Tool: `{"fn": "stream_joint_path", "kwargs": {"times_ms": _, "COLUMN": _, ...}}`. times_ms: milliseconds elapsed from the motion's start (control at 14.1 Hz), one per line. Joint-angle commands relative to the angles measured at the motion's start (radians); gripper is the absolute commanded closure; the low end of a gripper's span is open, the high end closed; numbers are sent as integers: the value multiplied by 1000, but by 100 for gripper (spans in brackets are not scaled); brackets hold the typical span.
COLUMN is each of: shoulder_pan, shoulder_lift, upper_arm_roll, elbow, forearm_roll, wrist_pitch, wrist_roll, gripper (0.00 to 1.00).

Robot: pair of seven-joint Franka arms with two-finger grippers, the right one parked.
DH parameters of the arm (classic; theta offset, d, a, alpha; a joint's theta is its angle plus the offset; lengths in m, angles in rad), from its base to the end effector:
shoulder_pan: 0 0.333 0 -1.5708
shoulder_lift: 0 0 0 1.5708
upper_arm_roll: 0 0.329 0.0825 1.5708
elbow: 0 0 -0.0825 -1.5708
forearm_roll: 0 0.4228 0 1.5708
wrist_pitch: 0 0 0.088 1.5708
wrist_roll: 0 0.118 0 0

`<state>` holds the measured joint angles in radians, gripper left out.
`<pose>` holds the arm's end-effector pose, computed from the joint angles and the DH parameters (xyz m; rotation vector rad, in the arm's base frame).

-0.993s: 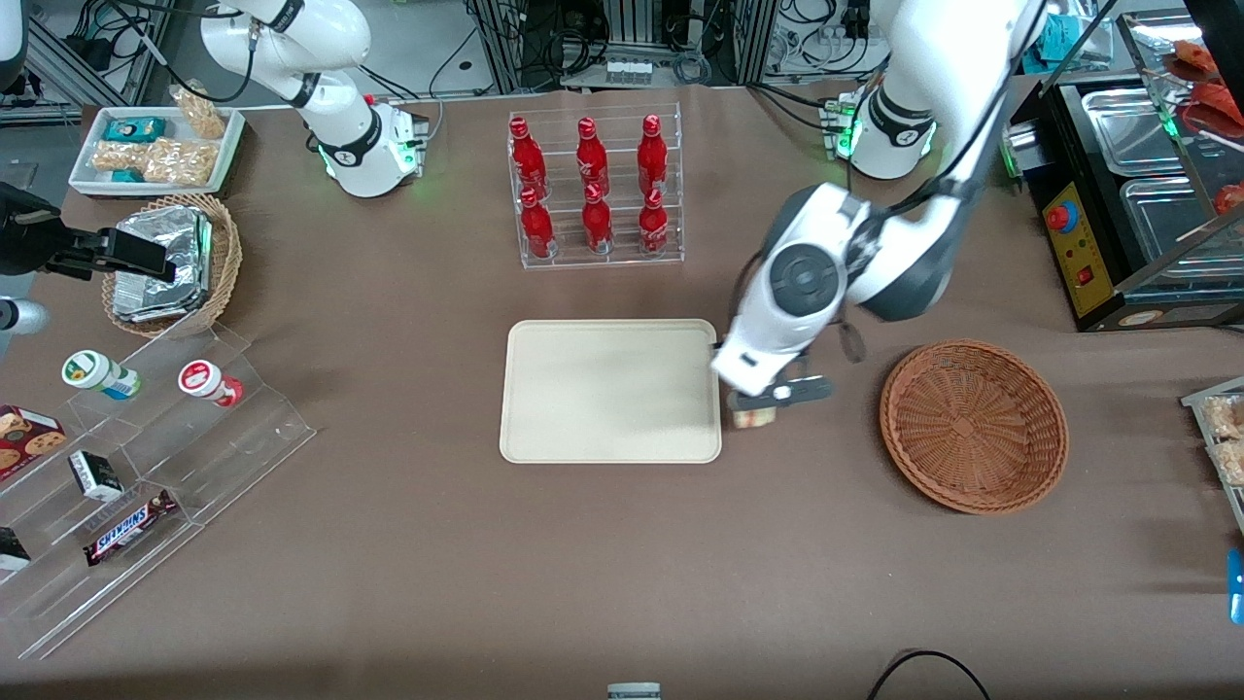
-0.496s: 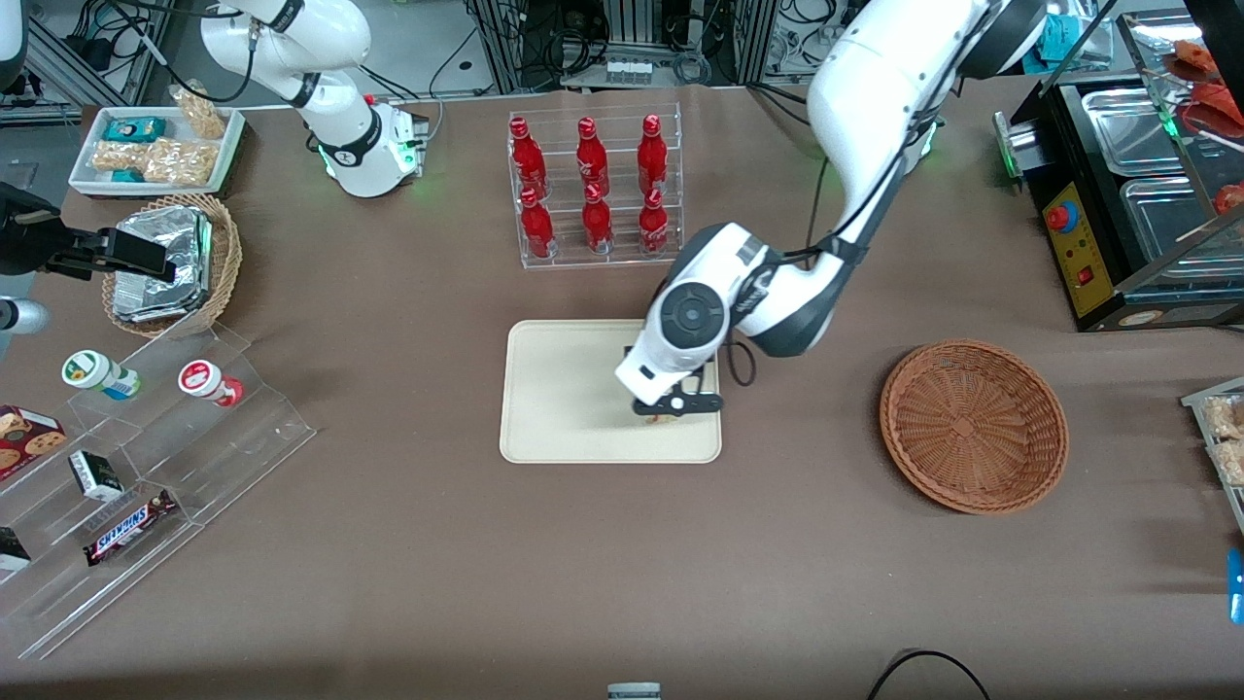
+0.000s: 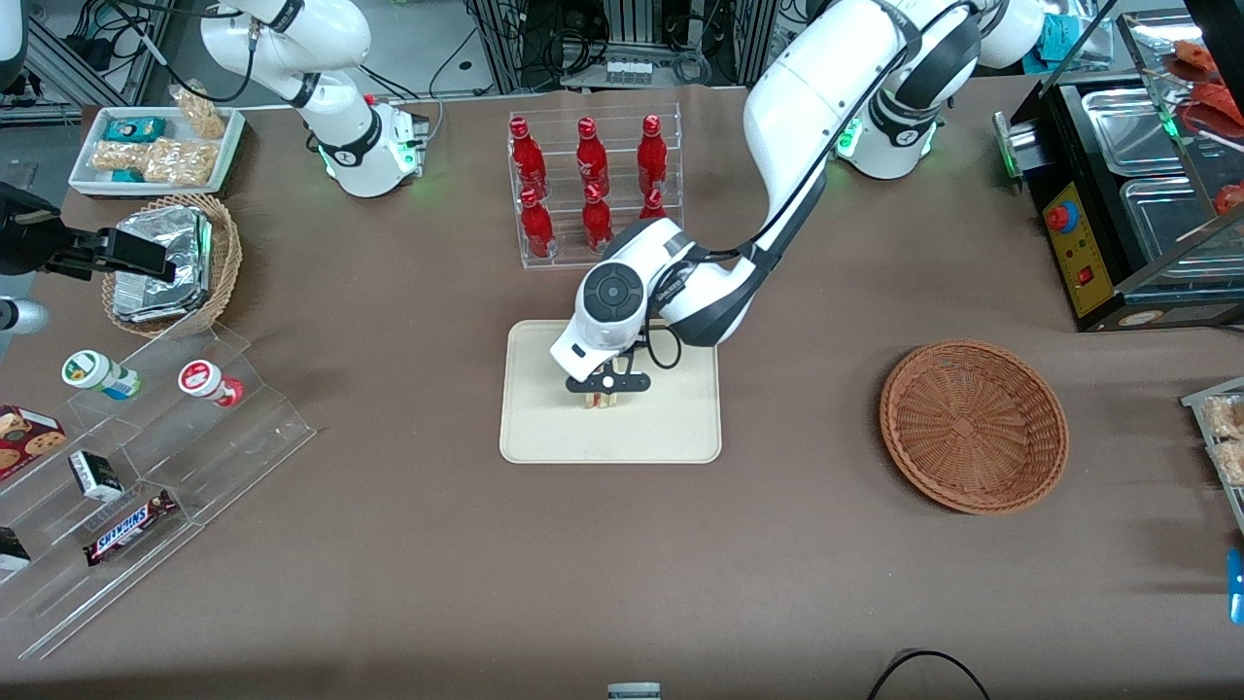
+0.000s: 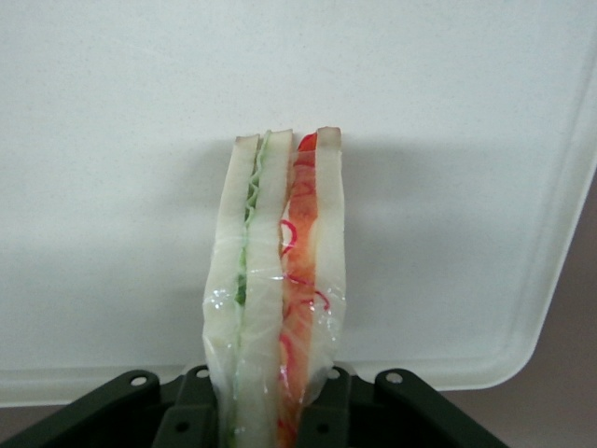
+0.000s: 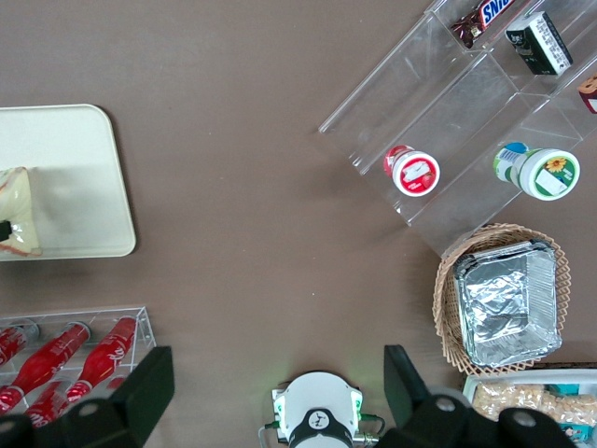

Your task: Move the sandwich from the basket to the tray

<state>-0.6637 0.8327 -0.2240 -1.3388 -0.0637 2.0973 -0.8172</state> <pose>0.5135 -0.5810 0.2104 3.0225 0.0454 -0.3091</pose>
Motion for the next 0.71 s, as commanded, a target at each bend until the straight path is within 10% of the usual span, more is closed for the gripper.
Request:
{"fn": "stream_joint_path", "kwargs": {"times_ms": 0, "shoulder_pan": 1, "shoulder_lift": 29, "upper_arm_roll": 8, "elbow": 64, "forearm_roll": 7, "wrist_pitch": -11, "wrist_roll": -13, "gripper": 67}}
{"fn": "stream_joint_path", "kwargs": {"times_ms": 284, "shoulder_pan": 1, "shoulder_lift": 33, "upper_arm_roll": 12, "elbow": 69, "forearm_roll": 9, "wrist_pitch": -10, "wrist_roll": -16, "gripper": 0}}
{"fn": "stream_joint_path", "kwargs": {"times_ms": 638, "shoulder_pan": 6, "shoulder_lift": -30, "upper_arm_roll": 110, "elbow": 60, "forearm_roll": 18, "wrist_pitch": -60, "wrist_roll": -73, "gripper": 0}}
